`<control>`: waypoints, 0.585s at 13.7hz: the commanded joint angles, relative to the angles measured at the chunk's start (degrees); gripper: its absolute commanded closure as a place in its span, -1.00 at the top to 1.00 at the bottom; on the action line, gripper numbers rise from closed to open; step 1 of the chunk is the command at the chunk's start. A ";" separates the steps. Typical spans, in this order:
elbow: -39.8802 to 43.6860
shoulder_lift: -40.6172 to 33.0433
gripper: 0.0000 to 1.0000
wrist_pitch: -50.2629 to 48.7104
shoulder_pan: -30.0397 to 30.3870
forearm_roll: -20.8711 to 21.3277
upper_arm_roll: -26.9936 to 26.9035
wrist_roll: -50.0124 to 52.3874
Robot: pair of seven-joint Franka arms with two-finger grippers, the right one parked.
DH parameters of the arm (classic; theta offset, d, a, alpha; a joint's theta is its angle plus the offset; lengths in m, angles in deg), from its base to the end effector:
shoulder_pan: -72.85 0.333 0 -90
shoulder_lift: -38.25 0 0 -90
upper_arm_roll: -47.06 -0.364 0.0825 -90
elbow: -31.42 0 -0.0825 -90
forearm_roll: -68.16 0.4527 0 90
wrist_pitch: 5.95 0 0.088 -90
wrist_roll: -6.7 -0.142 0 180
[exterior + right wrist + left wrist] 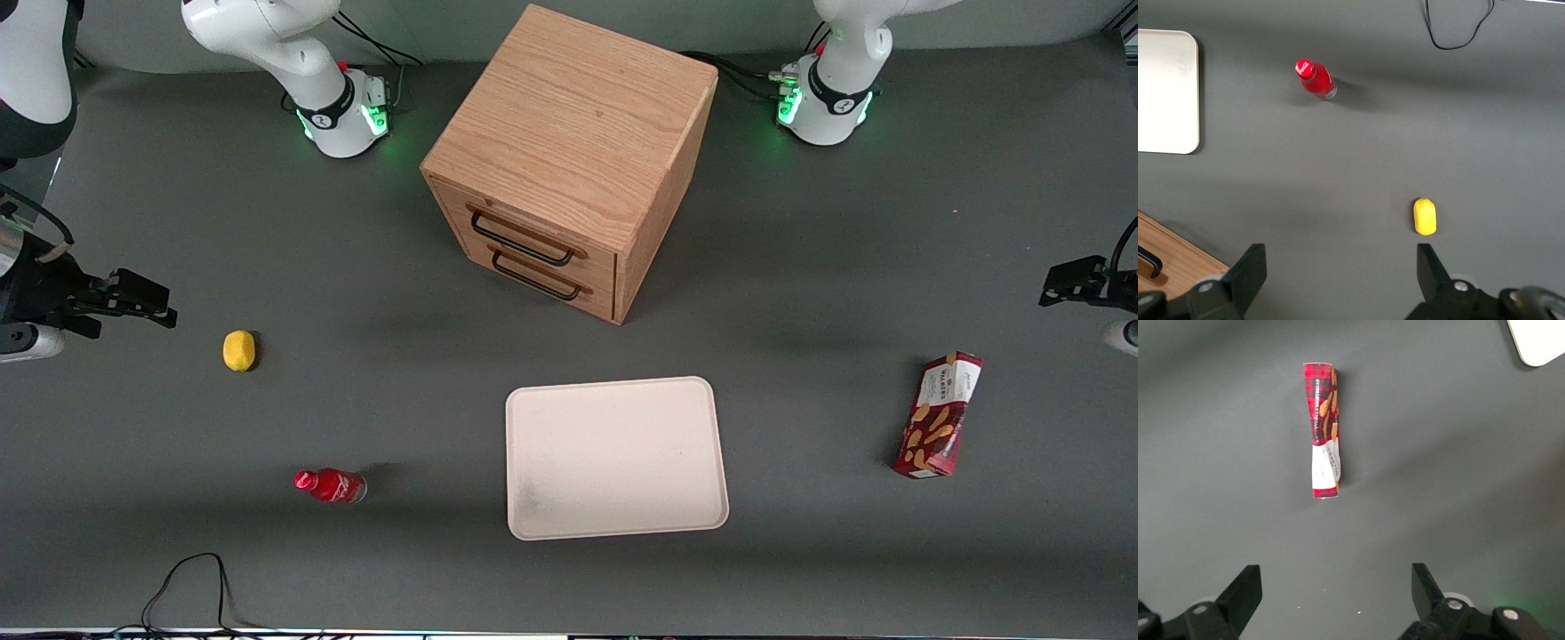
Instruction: Place red cookie box on tray
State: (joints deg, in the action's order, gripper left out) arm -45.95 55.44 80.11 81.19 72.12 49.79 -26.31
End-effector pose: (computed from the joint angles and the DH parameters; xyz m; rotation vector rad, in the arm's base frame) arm 0.7053 0.0841 0.5496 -3.0401 0.7399 0.2475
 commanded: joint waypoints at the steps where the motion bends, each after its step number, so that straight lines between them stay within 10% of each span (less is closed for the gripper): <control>1: 1.44 4.24 1.00 1.20 0.01 -1.67 0.09 -1.08; 8: -1.28 15.23 0.99 14.64 0.10 -1.85 0.09 -1.17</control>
State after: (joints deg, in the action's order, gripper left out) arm -46.33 69.16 92.02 81.17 70.90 50.05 -26.40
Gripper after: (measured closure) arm 0.000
